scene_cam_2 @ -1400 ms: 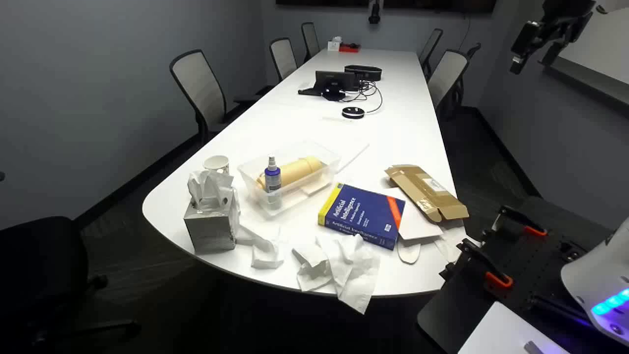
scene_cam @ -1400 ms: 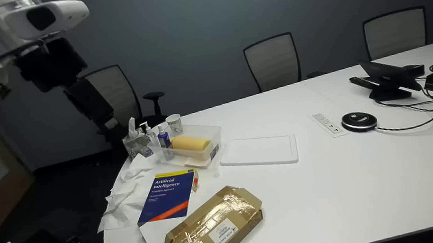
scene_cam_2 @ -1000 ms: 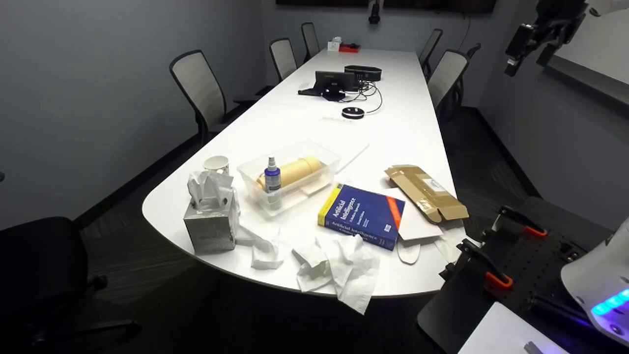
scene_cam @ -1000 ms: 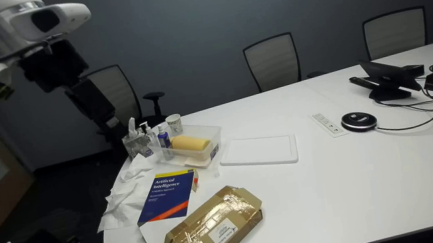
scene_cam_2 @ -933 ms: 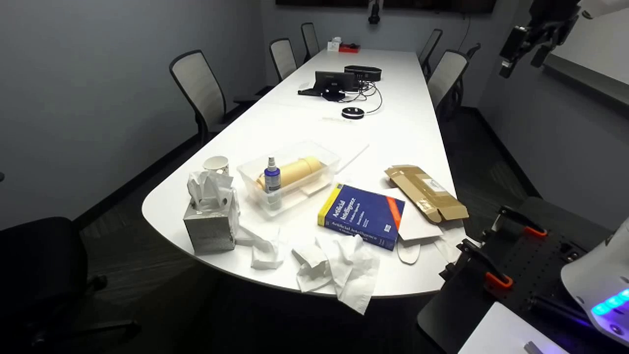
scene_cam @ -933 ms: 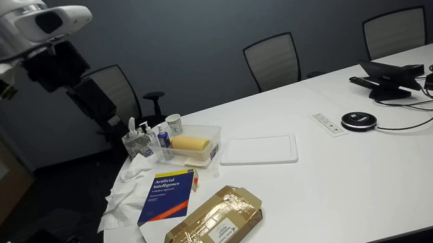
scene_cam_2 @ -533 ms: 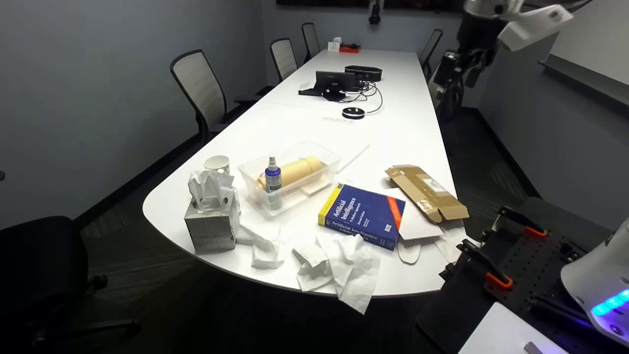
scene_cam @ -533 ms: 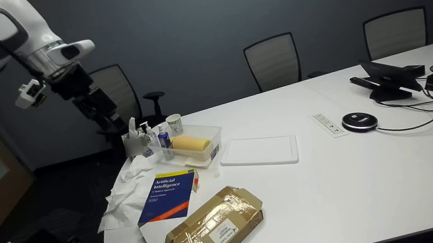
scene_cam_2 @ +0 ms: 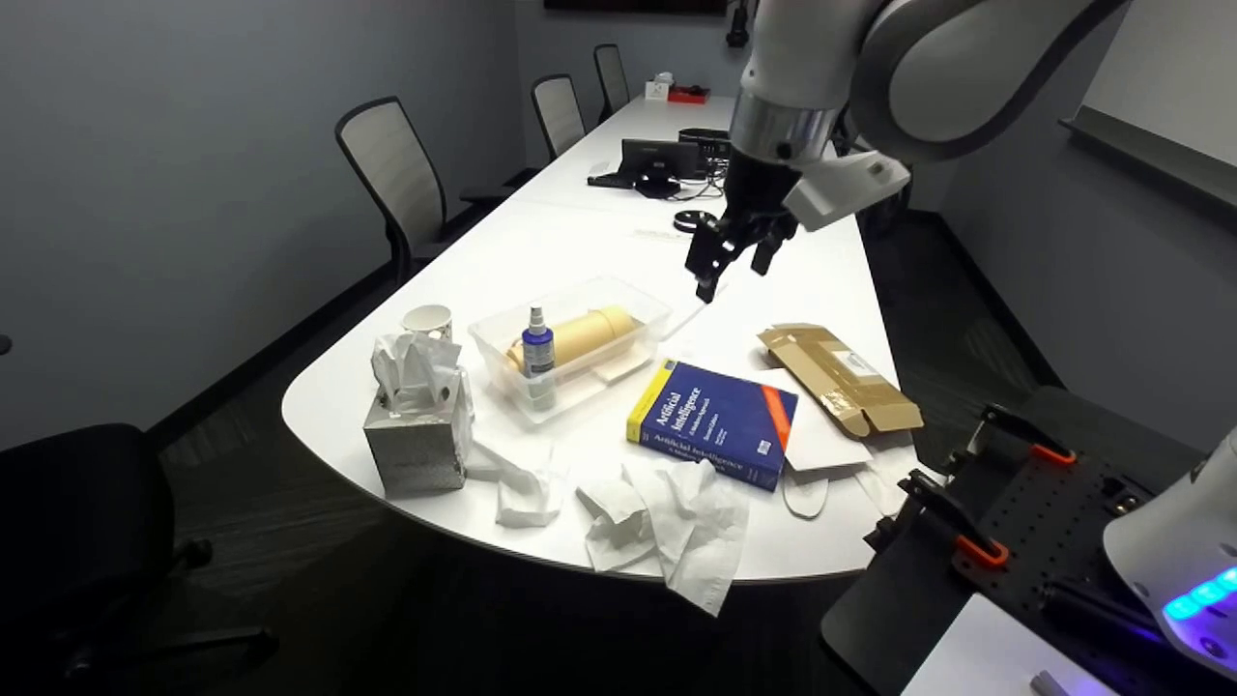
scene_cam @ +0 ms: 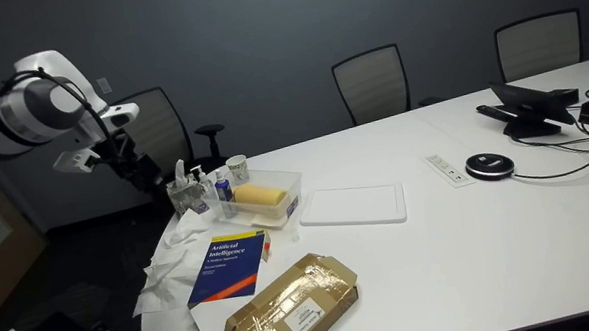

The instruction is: Use the white napkin to wipe the blue book cover.

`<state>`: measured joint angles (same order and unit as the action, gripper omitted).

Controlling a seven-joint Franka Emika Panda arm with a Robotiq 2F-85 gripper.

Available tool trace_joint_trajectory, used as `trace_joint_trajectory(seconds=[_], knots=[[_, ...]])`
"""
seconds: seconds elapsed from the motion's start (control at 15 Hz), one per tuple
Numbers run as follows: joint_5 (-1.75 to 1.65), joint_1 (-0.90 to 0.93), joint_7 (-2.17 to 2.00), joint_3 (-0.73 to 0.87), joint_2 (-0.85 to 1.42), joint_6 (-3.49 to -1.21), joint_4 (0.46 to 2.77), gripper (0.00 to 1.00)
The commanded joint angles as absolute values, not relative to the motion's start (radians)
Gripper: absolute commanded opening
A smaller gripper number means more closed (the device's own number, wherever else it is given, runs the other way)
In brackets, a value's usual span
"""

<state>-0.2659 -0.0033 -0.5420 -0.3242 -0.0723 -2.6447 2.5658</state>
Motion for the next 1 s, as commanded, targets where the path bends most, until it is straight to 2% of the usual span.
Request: trace_joint_trajectory(seconds=[0.0, 0.2, 0.27, 0.53, 0.93], knots=[[-0.348, 0.071, -0.638, -0.272, 0.188, -2.702, 2.437, 1.0], [-0.337, 0.055, -0.621, -0.292, 0.391, -2.775, 2.362, 1.0], [-0.29, 0.154, -0.583, -0.2, 0.45, -2.798, 2.328, 1.0], [-0.168, 0.26, -0.479, -0.13, 0.657, -2.878, 2.208, 1.0], [-0.01, 0.325, -0.387, -0.119, 0.825, -2.848, 2.093, 1.0]])
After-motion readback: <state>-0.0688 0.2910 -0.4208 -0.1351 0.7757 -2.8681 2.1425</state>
